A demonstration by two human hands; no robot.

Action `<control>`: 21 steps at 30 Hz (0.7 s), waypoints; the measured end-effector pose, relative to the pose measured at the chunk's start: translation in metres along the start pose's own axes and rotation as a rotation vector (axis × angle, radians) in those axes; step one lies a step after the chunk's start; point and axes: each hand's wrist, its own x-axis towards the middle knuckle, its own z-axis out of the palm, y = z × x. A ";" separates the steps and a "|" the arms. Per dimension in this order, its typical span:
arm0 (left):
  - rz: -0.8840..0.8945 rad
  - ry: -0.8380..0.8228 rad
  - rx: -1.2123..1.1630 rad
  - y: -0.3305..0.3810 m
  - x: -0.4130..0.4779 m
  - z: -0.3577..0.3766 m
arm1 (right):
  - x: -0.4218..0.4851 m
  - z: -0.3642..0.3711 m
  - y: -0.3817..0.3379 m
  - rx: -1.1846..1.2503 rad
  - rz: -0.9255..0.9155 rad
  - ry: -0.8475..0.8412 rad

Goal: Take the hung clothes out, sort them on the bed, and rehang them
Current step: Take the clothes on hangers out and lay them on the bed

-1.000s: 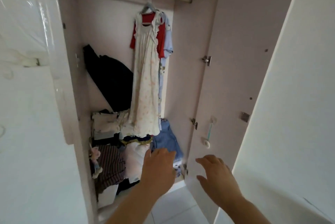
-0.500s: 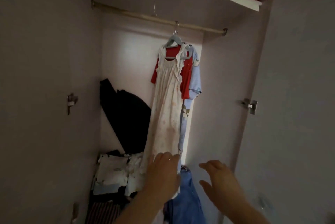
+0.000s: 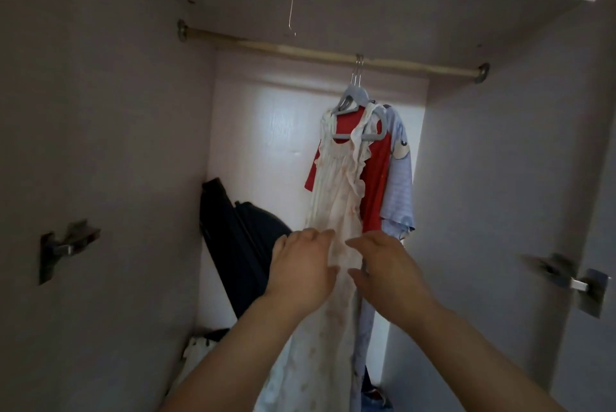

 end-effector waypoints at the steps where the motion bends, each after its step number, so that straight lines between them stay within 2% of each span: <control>1: 0.000 0.023 -0.009 -0.003 0.013 0.002 | 0.016 -0.002 0.004 -0.027 -0.020 0.017; 6: 0.021 0.121 -0.058 -0.020 0.084 0.007 | 0.105 -0.015 0.017 -0.157 -0.106 0.189; 10: 0.048 0.172 -0.102 -0.040 0.147 0.013 | 0.188 -0.032 0.026 -0.277 -0.129 0.259; 15: 0.117 0.258 -0.130 -0.063 0.214 0.019 | 0.279 -0.045 0.042 -0.499 -0.030 0.394; 21: 0.166 0.304 -0.203 -0.083 0.263 0.035 | 0.333 -0.045 0.079 -0.710 0.205 0.354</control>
